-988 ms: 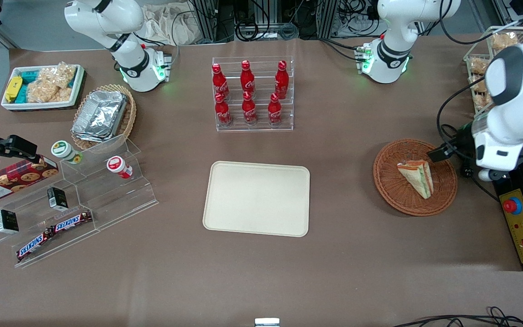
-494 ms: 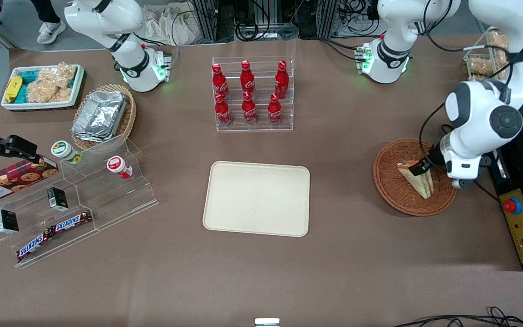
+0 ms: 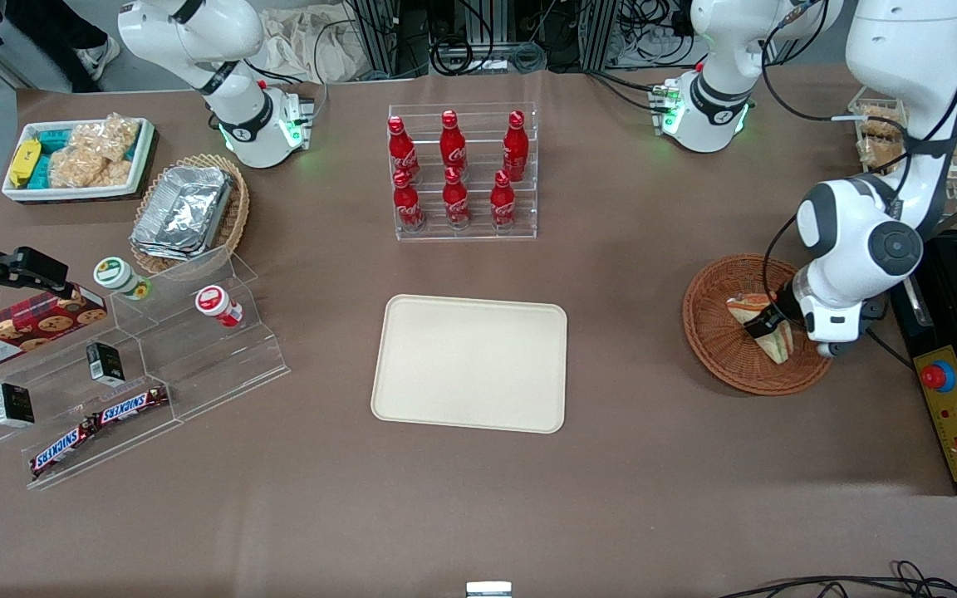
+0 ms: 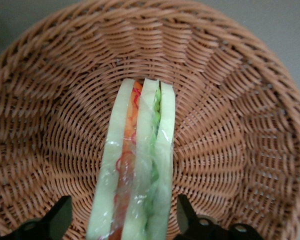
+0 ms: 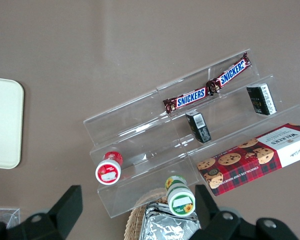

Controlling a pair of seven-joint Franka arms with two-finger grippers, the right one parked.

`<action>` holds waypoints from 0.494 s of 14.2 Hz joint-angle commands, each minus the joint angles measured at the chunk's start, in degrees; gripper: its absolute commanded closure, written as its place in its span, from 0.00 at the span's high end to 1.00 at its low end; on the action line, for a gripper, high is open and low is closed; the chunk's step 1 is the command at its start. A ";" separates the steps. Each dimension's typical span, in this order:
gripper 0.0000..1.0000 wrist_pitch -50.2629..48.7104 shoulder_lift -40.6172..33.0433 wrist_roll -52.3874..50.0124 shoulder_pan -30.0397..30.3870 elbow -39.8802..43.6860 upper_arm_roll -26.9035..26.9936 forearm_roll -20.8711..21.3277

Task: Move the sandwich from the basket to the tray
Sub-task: 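Lower the left gripper and close it on the wrapped sandwich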

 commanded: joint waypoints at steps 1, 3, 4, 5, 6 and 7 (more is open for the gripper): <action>0.23 1.29 0.04 -0.65 0.08 -0.48 -0.06 0.17; 0.00 1.12 -0.31 0.31 0.08 -0.39 -0.06 0.17; 0.00 0.42 -1.27 0.58 0.08 -0.30 -0.06 0.17; 0.00 -0.89 -3.02 1.62 0.08 -0.13 -0.06 0.17; 0.00 -4.13 -5.47 3.11 -0.01 0.48 -0.15 0.17; 0.00 -8.25 -7.67 4.08 -0.01 2.14 -0.23 0.09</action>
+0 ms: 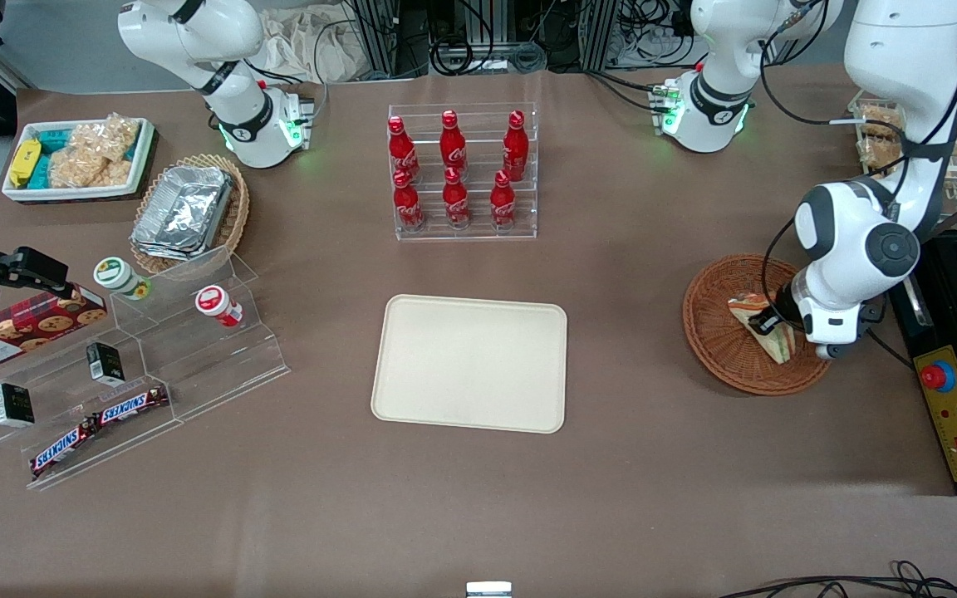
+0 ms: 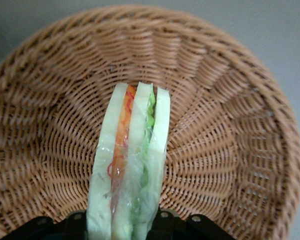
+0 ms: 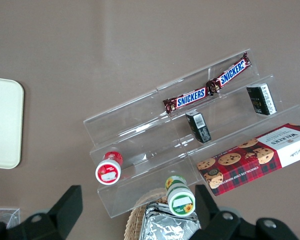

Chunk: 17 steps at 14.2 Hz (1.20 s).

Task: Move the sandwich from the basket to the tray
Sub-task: 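Lift the sandwich and carry it with the left gripper over the tray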

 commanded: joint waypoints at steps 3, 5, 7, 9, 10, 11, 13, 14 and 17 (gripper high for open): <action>0.00 -21.56 -8.62 1.04 -1.01 10.68 -1.85 -0.38; 0.00 -28.79 -8.80 -0.71 -1.01 15.88 -5.45 -0.73; 0.00 -30.40 -9.58 -4.57 -1.01 17.30 -10.10 -0.91; 0.00 -29.79 -8.89 -6.52 -1.01 18.88 -16.16 -1.00; 0.00 -28.66 -7.84 -6.52 -1.01 19.67 -19.32 -1.09; 0.00 -26.30 -6.53 -6.26 -1.01 19.94 -22.40 -1.00; 0.00 -19.63 -3.45 -6.08 -1.27 19.94 -27.85 -0.56; 0.00 -16.29 -1.43 -5.99 -1.97 19.94 -29.62 -0.04; 0.00 -6.26 5.68 -5.64 -8.02 20.55 -30.17 7.40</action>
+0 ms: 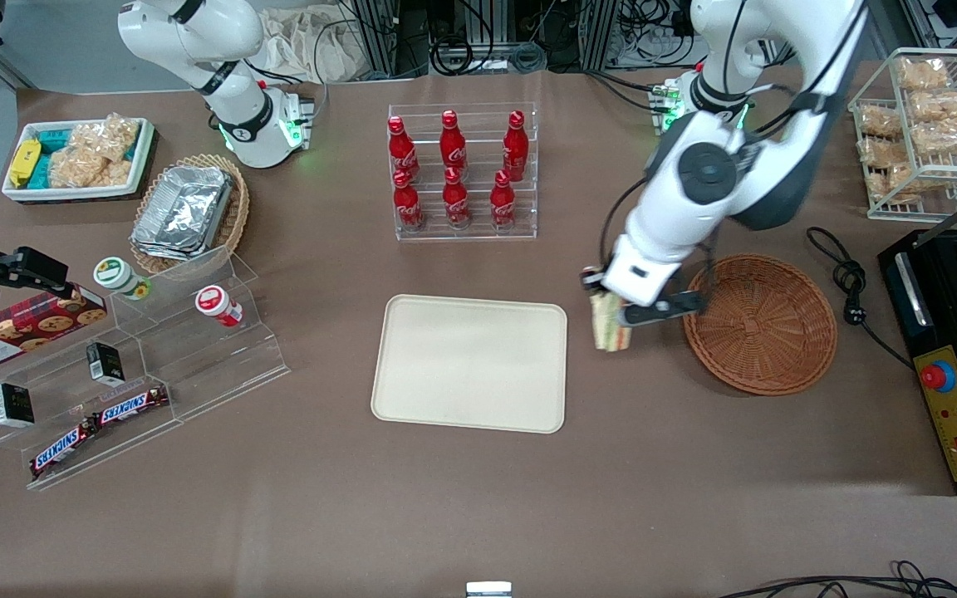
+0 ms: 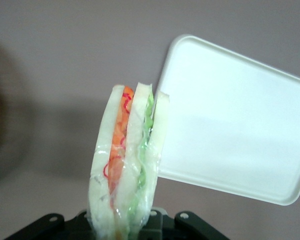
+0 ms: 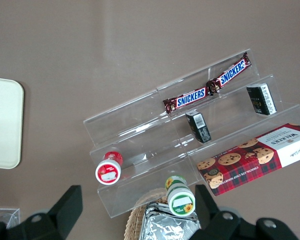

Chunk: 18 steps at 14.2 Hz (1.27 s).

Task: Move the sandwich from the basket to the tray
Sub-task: 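Lift the sandwich and carry it with the left gripper over the tray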

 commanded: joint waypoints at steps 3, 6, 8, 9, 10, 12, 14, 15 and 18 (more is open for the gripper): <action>0.14 7.78 14.28 -0.75 -5.70 6.98 0.08 11.81; 0.29 8.75 21.49 -0.75 -6.49 11.55 0.26 16.72; 0.33 8.84 24.66 -2.49 -6.40 13.66 0.44 20.33; 0.37 8.84 25.89 -3.46 -6.40 14.54 0.61 22.18; 0.53 8.84 27.21 -4.17 -6.40 15.16 0.61 23.50; 0.81 9.19 27.84 -5.05 -6.40 15.52 0.61 24.22; 0.98 9.19 27.05 -7.23 -5.97 15.43 0.61 24.04; 0.99 9.19 25.74 -10.30 -5.88 15.17 0.61 23.95; 0.99 6.30 18.11 -17.44 -3.60 13.33 0.53 23.43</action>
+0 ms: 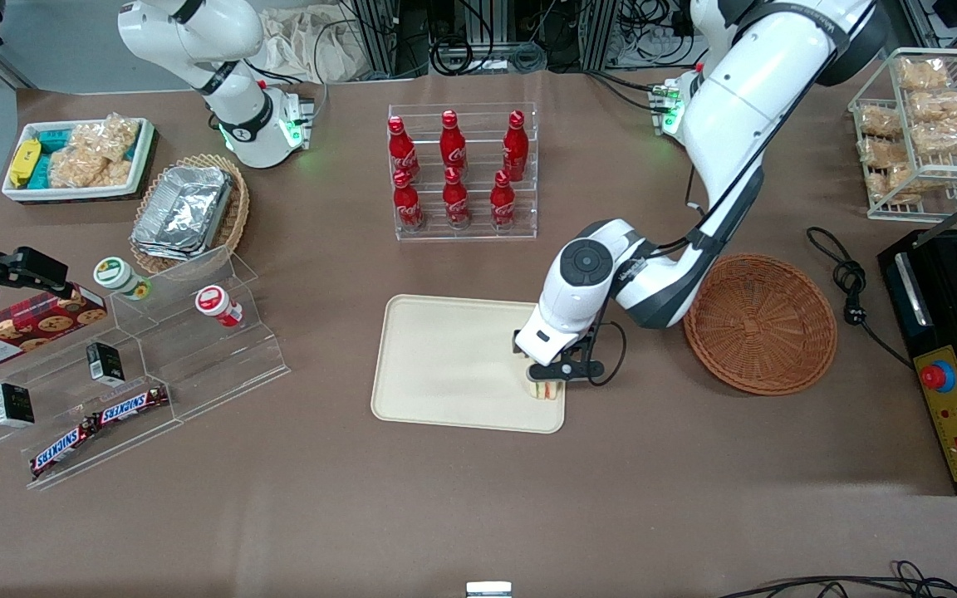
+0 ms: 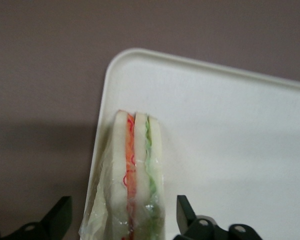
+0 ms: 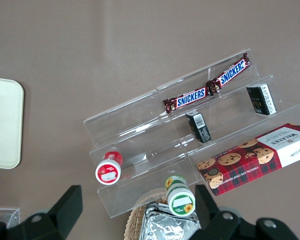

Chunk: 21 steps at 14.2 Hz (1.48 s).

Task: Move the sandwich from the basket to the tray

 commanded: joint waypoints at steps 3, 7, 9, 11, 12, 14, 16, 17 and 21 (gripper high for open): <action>0.99 -5.82 -11.45 -4.15 5.07 -2.17 -0.44 0.25; 0.99 -13.63 -18.03 1.36 9.37 -1.72 -0.53 -6.50; 0.99 -18.28 -21.29 9.78 11.31 -0.42 -0.35 -14.13; 0.99 -26.79 -24.89 18.13 13.94 1.16 -0.09 -19.60; 0.99 -31.97 -26.56 21.74 14.83 2.57 0.09 -21.53; 0.99 -43.48 -30.16 28.86 14.49 5.03 5.07 -24.61; 0.99 -49.48 -35.43 36.94 14.22 5.13 10.61 -27.87; 0.99 -52.03 -37.98 39.16 14.22 4.69 12.99 -27.79; 0.99 -54.78 -39.68 44.71 14.04 6.35 17.58 -27.53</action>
